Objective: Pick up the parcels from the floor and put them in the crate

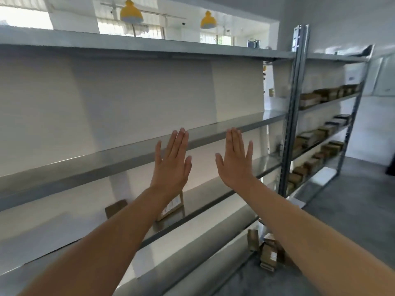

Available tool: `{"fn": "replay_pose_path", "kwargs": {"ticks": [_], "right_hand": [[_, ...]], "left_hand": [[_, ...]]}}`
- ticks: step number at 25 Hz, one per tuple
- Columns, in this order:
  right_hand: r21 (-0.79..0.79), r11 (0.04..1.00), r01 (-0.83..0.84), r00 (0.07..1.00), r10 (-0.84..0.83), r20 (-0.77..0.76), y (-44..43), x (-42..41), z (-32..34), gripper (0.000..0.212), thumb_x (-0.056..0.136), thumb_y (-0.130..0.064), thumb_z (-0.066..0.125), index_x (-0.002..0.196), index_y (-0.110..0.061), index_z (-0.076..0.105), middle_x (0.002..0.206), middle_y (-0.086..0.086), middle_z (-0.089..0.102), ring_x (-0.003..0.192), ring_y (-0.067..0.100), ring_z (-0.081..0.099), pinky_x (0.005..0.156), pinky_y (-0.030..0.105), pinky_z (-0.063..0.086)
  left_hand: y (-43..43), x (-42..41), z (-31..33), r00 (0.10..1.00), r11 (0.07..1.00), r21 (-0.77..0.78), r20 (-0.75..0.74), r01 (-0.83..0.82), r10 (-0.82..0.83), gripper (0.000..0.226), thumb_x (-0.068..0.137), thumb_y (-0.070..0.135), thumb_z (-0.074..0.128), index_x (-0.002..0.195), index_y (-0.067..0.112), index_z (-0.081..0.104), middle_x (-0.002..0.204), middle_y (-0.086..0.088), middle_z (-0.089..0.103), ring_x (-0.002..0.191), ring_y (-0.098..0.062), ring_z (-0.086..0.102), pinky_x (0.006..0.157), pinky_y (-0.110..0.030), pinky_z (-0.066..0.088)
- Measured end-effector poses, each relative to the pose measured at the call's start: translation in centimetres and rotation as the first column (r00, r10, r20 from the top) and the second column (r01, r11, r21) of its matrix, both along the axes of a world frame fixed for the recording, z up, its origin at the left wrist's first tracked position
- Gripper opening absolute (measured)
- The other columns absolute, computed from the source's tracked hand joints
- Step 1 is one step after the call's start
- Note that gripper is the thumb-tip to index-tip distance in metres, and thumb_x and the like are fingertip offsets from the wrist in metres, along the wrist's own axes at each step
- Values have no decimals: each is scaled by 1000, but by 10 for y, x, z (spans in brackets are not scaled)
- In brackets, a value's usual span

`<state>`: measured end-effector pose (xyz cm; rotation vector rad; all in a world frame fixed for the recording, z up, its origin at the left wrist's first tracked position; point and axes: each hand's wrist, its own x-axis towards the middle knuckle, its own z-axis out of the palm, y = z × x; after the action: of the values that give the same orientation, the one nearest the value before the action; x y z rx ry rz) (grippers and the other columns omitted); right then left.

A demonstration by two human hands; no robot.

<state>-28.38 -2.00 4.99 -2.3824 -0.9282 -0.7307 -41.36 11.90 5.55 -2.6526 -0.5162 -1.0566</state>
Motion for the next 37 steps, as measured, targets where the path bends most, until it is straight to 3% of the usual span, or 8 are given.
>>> {"fn": "replay_pose_path", "kwargs": {"ticks": [5, 10, 15, 22, 27, 37], "right_hand": [[-153, 973, 174, 984, -165, 70, -22, 48, -20, 73, 103, -41, 24, 155, -8, -15, 163, 7, -19, 150, 19, -20, 119, 49, -16], [-240, 909, 342, 938, -345, 29, -42, 91, -26, 71, 102, -42, 21, 154, -10, -17, 164, 6, -18, 150, 20, -19, 120, 49, -11], [-289, 831, 475, 868, -497, -2, -58, 120, -42, 71, 102, -43, 19, 155, -10, -15, 164, 6, -17, 150, 20, -20, 116, 47, -18], [-302, 783, 544, 822, -569, 6, -101, 153, -64, 72, 101, -44, 20, 153, -11, -18, 164, 5, -18, 149, 20, -21, 115, 49, -19], [-345, 758, 553, 802, -597, -26, -145, 210, -72, 73, 102, -41, 26, 154, -9, -16, 164, 7, -16, 149, 20, -20, 113, 49, -21], [-266, 816, 513, 836, -545, -60, -199, 326, -73, 73, 103, -43, 25, 155, -9, -13, 164, 7, -15, 150, 20, -19, 111, 48, -23]], "left_hand": [[-5, 76, -37, 984, 983, -78, -51, 166, -170, 62, 103, 38, 14, 155, 15, -9, 163, 1, -14, 150, -14, -14, 121, -47, -7], [-11, 145, -54, 950, 938, -164, -20, 305, -312, 64, 104, 39, 22, 155, 17, -10, 163, 2, -17, 148, -15, -19, 121, -47, -8], [-24, 193, -69, 888, 877, -184, -39, 445, -459, 63, 103, 35, 24, 155, 16, -7, 164, 0, -7, 150, -16, -12, 120, -50, -3], [-73, 261, -83, 809, 798, -223, -60, 560, -585, 64, 103, 41, 23, 156, 18, -4, 164, 1, -8, 150, -16, -11, 121, -51, 1], [-126, 317, -94, 771, 756, -237, -40, 611, -636, 64, 102, 40, 22, 155, 18, -7, 164, 2, -9, 150, -13, -13, 120, -47, -4], [-184, 429, -86, 821, 815, -195, -70, 545, -566, 64, 103, 42, 27, 155, 21, -5, 164, 3, -4, 149, -12, -12, 117, -46, -9]]}}
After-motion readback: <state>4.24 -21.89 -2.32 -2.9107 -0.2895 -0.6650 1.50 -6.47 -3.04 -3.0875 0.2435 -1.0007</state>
